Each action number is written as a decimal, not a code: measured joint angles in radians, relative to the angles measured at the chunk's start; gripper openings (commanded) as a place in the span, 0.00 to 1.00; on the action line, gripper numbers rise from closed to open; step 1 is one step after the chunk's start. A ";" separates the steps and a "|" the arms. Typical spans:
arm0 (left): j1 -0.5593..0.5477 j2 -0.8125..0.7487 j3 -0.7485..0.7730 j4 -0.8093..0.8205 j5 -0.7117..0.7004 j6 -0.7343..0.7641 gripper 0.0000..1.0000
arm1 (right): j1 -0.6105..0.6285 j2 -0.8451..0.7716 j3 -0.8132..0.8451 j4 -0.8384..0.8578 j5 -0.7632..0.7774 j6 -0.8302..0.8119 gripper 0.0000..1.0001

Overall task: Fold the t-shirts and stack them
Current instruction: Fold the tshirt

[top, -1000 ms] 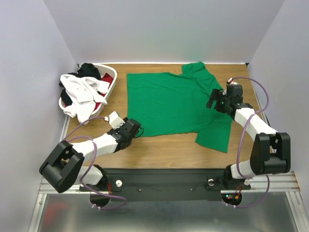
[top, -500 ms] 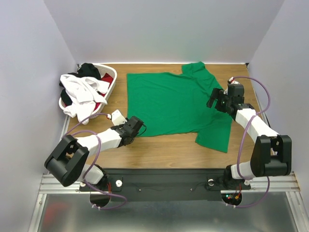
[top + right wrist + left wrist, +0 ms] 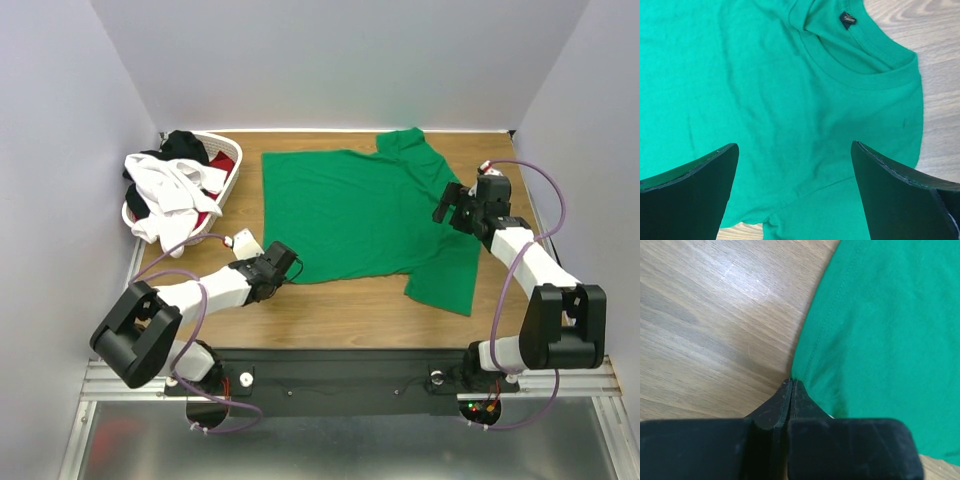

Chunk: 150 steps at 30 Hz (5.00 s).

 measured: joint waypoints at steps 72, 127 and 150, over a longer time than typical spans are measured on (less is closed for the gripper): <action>0.309 -0.065 0.033 0.460 0.157 0.635 0.00 | 0.412 -0.234 -0.240 -0.673 0.216 0.551 0.82; 0.323 -0.260 -0.031 0.407 0.137 0.585 0.00 | 0.715 -0.269 -0.152 -0.741 0.396 0.745 0.00; 0.460 0.129 0.289 0.478 0.283 0.658 0.00 | 0.586 0.225 0.241 -0.464 0.804 0.479 0.00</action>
